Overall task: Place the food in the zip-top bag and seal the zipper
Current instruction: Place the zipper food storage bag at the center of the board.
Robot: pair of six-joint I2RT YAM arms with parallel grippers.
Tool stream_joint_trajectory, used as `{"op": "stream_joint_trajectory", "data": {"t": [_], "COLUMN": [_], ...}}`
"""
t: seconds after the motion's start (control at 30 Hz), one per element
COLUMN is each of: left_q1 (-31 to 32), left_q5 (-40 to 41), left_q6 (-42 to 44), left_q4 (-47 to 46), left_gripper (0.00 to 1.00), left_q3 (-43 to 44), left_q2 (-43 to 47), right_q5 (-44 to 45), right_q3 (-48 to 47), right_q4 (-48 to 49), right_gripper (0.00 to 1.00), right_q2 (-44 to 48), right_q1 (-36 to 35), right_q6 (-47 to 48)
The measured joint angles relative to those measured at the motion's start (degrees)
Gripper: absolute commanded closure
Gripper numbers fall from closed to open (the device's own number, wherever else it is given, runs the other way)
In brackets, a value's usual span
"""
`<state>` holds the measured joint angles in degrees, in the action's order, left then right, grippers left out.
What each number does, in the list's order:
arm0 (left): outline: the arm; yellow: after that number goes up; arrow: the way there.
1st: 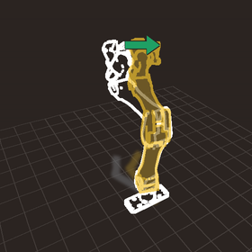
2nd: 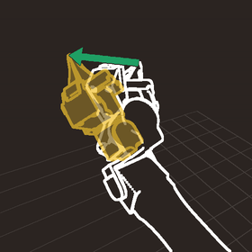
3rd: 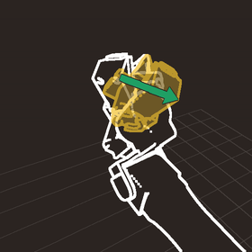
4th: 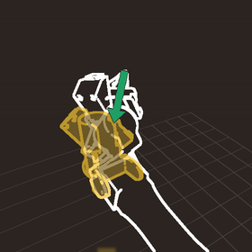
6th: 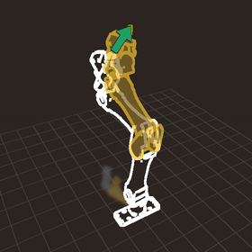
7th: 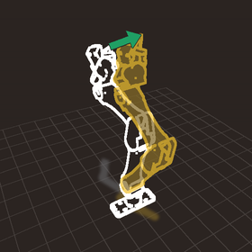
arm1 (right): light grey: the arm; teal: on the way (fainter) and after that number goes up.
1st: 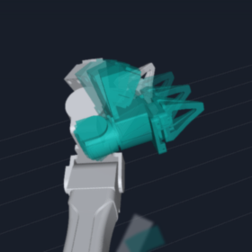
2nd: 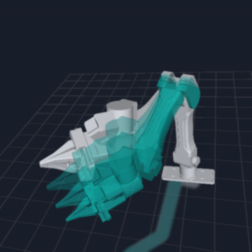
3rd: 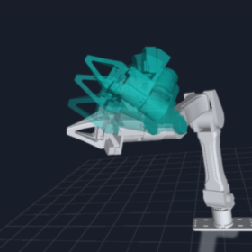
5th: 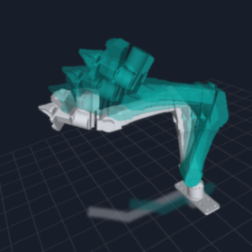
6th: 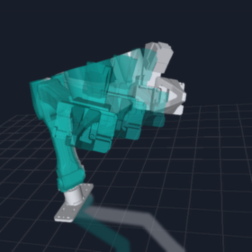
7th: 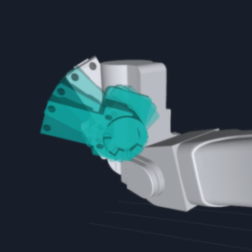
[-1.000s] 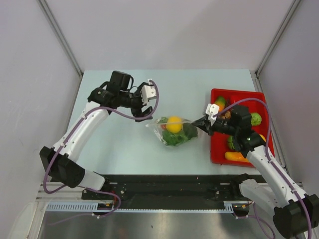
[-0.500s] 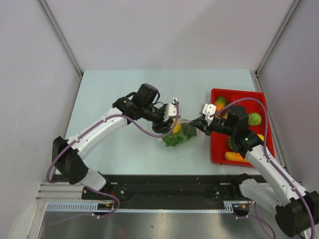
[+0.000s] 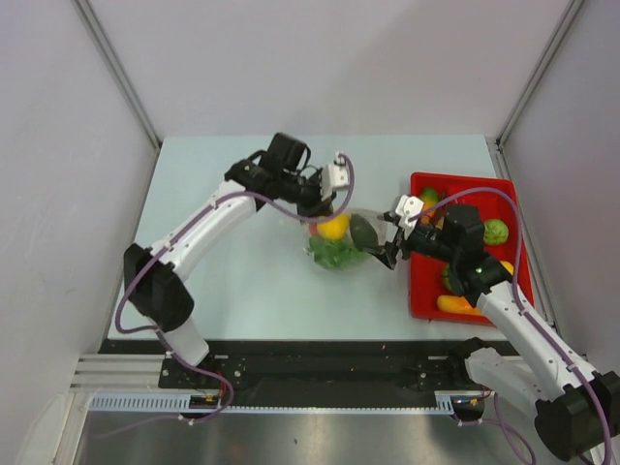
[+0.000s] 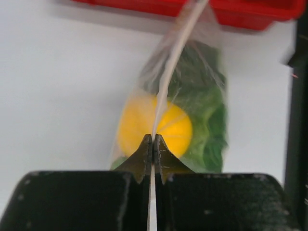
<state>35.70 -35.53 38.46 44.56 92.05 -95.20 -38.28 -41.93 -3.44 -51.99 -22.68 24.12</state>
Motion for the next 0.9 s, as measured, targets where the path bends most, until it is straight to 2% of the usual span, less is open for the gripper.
{"op": "stream_joint_trajectory", "data": {"t": [0.17,0.37,0.47,0.6,0.7,0.8,0.9], "left_q1": [-4.5,-5.6,-4.8,-0.9,3.9,7.5,8.2], "left_q5": [4.0,7.9,7.9,9.0,9.9,9.7,8.4], "left_q6": [-1.0,0.9,1.7,2.7,2.3,0.0,-4.1], "left_q4": [0.9,2.9,2.0,-1.4,-0.9,-0.9,-2.1], "left_gripper": [1.0,1.0,1.0,1.0,0.98,0.79,0.61], "left_q3": [14.3,17.6,12.4,-6.7,-17.1,-21.7,-23.8], "left_q2": [-8.3,-9.9,-8.3,-2.6,-1.3,-1.2,0.4], "right_q5": [3.1,5.8,6.9,8.3,9.0,9.5,9.9], "right_q3": [-0.9,-2.1,-2.2,-2.3,-2.3,-2.3,-2.3], "right_q4": [3.6,5.4,4.8,1.5,-1.6,-4.4,-6.5], "right_gripper": [0.0,0.0,0.0,0.0,0.0,0.0,0.0], "right_q2": [-1.5,-2.1,-1.9,-1.7,-1.7,-1.8,-1.8], "right_q1": [3.1,7.9,8.8,9.2,9.5,9.7,9.8], "right_q6": [-4.3,-9.2,-10.6,-12.5,-14.1,-16.0,-17.5]}}
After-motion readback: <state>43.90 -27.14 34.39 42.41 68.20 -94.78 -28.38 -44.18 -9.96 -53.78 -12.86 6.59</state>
